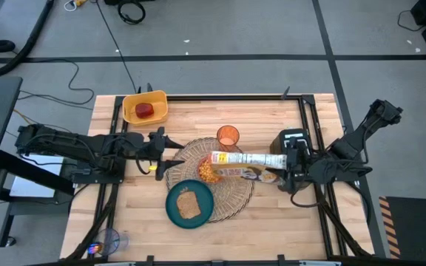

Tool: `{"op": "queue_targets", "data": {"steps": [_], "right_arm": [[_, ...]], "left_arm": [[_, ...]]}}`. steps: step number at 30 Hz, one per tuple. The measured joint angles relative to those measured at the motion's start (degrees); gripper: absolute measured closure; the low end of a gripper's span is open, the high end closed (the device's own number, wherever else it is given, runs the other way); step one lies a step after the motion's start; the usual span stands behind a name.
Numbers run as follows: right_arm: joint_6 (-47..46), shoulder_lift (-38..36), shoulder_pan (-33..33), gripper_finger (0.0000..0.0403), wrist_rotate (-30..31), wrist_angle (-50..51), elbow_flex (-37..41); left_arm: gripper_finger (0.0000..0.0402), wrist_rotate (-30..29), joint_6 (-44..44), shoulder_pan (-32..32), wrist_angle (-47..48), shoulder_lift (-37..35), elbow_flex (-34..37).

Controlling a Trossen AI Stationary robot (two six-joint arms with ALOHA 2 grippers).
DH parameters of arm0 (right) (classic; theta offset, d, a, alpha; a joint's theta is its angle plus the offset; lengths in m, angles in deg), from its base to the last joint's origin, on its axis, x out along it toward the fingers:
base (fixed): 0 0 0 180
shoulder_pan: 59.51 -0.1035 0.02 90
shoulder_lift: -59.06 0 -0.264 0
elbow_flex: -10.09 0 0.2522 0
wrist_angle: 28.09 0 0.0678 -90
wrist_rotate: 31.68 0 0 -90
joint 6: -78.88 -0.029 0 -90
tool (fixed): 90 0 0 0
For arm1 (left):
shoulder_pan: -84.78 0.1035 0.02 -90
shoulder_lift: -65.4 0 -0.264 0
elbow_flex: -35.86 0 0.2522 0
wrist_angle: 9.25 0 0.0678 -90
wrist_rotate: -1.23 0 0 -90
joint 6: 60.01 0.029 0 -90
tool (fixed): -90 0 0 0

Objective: Arrange a breakfast setting
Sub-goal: Pour the cereal from the cereal box into the red bowl

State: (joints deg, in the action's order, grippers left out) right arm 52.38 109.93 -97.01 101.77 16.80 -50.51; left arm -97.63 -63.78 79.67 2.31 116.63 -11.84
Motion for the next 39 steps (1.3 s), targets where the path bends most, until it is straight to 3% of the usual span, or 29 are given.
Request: {"op": "queue_targets", "data": {"steps": [6, 17, 30, 39], "right_arm": [[-0.5, 0.5, 0.3, 0.0216, -1.6, 1.3, 0.0], [-2.2, 0.0, -1.7, 0.0216, 2.5, 0.3, 1.7], [0.1, -3.4, -8.0, 0.0216, 11.4, -17.9, 11.6], [7.3, -5.8, -9.9, 0.0216, 15.2, -39.9, 23.1]], "left_arm": [[0.0143, 0.1, 0.0, 0.0, -0.3, 0.0, 0.0], [0.0143, 2.5, 1.5, -0.3, -1.7, -0.5, 0.0], [0.0143, 5.1, 6.0, -1.3, -5.3, -8.8, 0.0], [0.0143, 5.1, 8.6, -1.2, -7.5, -13.4, 0.0]]}}
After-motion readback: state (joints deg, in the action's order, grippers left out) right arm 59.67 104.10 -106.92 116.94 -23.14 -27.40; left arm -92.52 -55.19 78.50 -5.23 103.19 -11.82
